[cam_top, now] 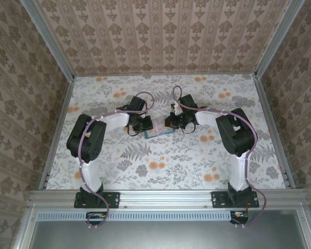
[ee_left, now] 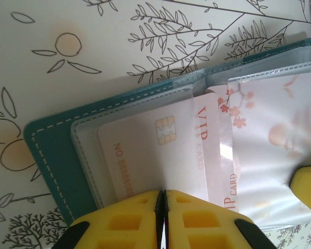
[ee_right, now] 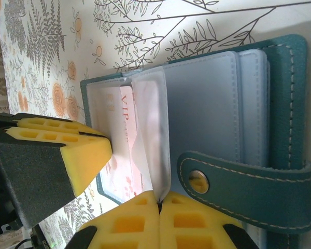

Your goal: Put the credit cards into the card holder

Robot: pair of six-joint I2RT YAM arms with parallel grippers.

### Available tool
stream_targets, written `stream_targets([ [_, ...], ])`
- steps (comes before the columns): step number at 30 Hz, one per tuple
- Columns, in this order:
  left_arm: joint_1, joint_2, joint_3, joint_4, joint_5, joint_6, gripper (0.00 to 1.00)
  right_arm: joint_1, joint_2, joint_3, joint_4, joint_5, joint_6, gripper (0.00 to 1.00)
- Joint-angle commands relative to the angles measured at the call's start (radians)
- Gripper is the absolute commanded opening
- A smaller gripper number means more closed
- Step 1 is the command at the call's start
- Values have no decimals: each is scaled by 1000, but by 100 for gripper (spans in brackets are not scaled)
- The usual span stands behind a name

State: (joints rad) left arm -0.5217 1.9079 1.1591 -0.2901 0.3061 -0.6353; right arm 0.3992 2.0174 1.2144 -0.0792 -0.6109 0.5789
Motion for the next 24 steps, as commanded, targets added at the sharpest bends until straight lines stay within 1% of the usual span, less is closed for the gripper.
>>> stream_targets([
  [1, 8, 36, -50, -109, -46, 10, 13, -20, -8, -7, -62, 52, -25, 0],
  [5, 6, 41, -45, -116, -44, 13, 13, -17, -30, 5, -99, 81, -42, 0],
  [12, 5, 43, -46, -108, -41, 6, 13, 55, -57, 102, -298, 243, -139, 1],
  [19, 3, 49, -41, -107, -39, 8, 13, 110, -35, 179, -419, 377, -177, 2],
  [24, 1, 49, -39, -103, -39, 5, 13, 152, -25, 217, -447, 412, -189, 3],
])
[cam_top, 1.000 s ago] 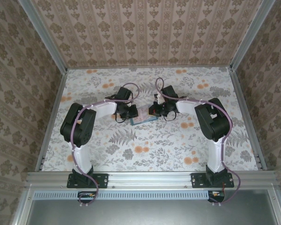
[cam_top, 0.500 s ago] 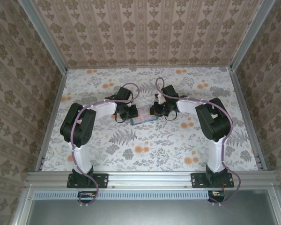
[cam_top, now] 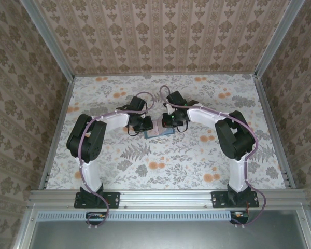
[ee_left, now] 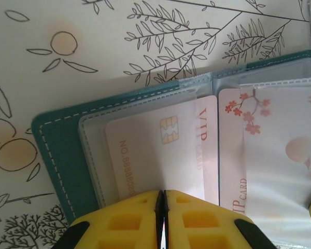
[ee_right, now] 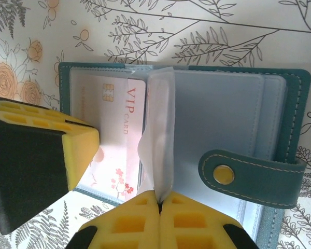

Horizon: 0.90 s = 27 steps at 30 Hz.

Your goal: Put the credit cards into the card holder

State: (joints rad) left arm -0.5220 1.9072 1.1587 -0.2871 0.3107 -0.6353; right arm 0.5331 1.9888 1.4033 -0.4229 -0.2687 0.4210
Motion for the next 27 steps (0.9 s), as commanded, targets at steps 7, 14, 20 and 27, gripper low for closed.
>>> stream_targets([
  [7, 0, 55, -36, -91, -34, -1, 13, 51, 28, 65, -102, 44, -21, 7],
  [14, 0, 68, -19, -71, -9, -7, 13, 61, 40, 58, -30, -38, 27, 11],
  [20, 1, 76, -11, -67, 1, -8, 13, 73, 56, 80, -9, -78, 38, 21],
  [27, 5, 44, -21, -57, 3, -21, 13, 79, 76, 96, 19, -130, 61, 24],
])
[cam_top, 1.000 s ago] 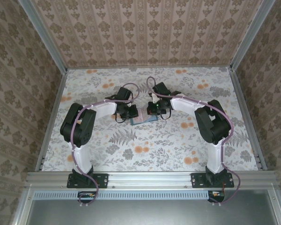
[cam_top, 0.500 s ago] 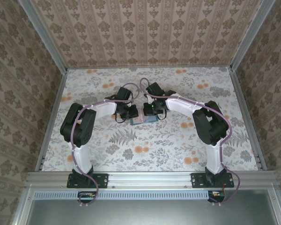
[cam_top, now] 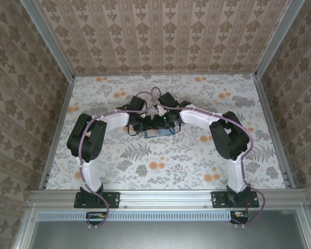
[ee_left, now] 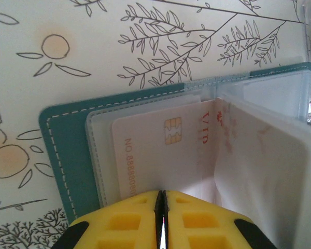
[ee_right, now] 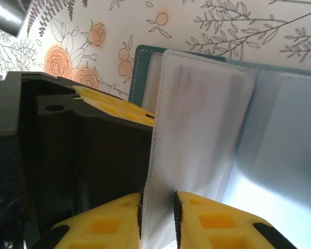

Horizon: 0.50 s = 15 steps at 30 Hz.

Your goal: Put the credit cards into the card holder

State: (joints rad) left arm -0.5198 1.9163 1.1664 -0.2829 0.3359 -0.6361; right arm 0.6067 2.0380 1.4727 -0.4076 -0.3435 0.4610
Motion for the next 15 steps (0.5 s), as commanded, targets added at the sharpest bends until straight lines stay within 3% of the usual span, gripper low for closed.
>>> stream_targets([
  [1, 7, 24, -31, -65, -25, -20, 13, 5, 28, 26, 5, -55, 21, 25],
  [9, 57, -111, -82, -103, -29, -26, 17, 5, 37, 20, 10, -62, 27, 29],
  [11, 106, -168, -103, -123, -36, -19, 17, 6, 42, 20, 20, -76, 34, 29],
  [15, 162, -259, -142, -160, -35, -5, 19, 17, 56, 42, 0, -73, 20, 39],
])
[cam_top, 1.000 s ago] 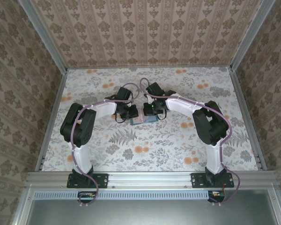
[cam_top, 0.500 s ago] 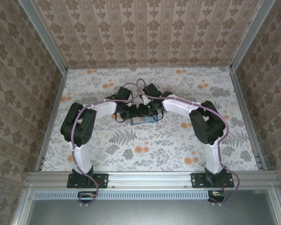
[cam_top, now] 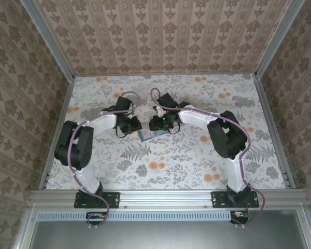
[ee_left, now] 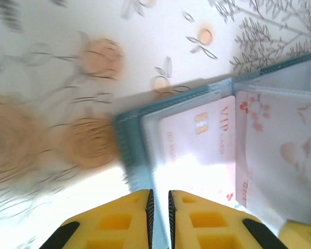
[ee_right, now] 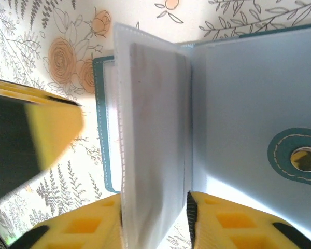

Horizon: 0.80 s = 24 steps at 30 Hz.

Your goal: Put the credit cards into the card holder

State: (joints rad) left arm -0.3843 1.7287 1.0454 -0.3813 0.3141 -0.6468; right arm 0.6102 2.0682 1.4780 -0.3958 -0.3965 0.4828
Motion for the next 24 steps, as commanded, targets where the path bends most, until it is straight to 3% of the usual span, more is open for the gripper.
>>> stream_targets([
  [1, 44, -99, -37, -60, -6, 5, 19, 15, 23, 34, -9, -18, -2, 40],
  [7, 97, -174, -88, -54, -9, 9, 20, 29, 34, 67, 0, -56, -4, 43],
  [12, 117, -191, -96, -46, 3, 5, 20, 74, 57, 139, -64, -35, -49, 58],
  [16, 128, -206, -96, -52, 2, 4, 20, 90, 59, 135, -63, -45, -49, 61],
  [21, 130, -221, -98, -42, 12, 6, 21, 53, 3, 97, -78, 36, -70, 61],
  [24, 108, -182, -73, -29, 29, 5, 21, 11, -18, 95, -134, 153, -111, 61],
])
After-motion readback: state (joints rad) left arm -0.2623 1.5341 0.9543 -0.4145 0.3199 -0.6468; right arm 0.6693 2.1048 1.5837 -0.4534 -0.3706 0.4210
